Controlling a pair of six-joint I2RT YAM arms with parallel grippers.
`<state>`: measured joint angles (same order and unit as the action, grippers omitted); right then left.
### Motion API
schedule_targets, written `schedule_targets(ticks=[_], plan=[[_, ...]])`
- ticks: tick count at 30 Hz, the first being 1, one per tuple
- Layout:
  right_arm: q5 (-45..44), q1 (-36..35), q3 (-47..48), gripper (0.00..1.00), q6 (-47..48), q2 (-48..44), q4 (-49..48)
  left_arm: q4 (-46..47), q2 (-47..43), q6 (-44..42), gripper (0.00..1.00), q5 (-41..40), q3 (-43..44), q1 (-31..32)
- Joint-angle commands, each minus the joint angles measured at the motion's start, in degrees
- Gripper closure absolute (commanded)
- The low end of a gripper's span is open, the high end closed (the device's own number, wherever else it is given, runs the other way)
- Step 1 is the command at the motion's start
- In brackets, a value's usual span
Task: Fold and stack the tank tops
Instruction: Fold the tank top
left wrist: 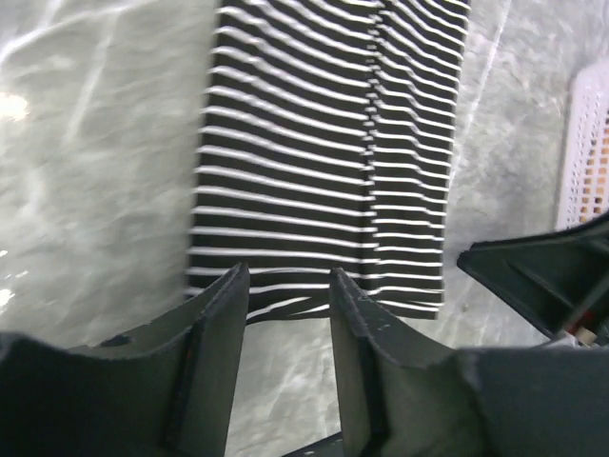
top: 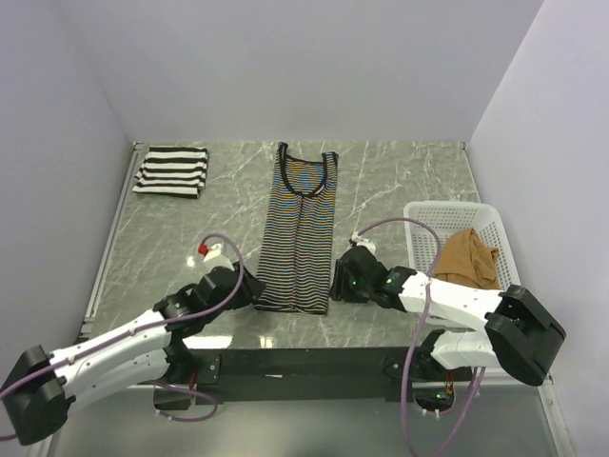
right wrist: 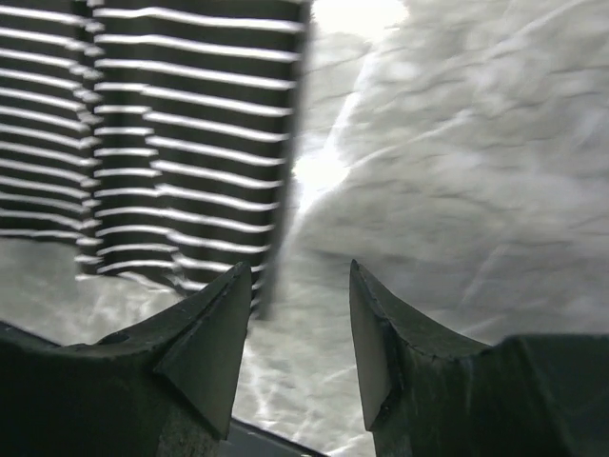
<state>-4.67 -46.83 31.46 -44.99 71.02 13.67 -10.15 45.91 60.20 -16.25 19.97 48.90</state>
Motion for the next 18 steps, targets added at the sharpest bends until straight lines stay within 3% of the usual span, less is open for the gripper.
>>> schedule_targets(ticks=[1,8,18], plan=[[-4.81,-2.82,-0.35,0.47,-5.63,-1.94,-5.41,1.2,-5.03,5.0,0.54,-3.78,-2.82,0.31],[-6.23,-5.73,-3.25,0.43,-10.46,-1.42,-7.34,-2.06,-5.75,8.87,0.52,-7.29,-6.08,0.4],[-7.46,-9.15,-4.74,0.44,-12.84,2.45,-8.92,2.07,0.41,8.88,0.5,-7.74,-7.57,0.31]])
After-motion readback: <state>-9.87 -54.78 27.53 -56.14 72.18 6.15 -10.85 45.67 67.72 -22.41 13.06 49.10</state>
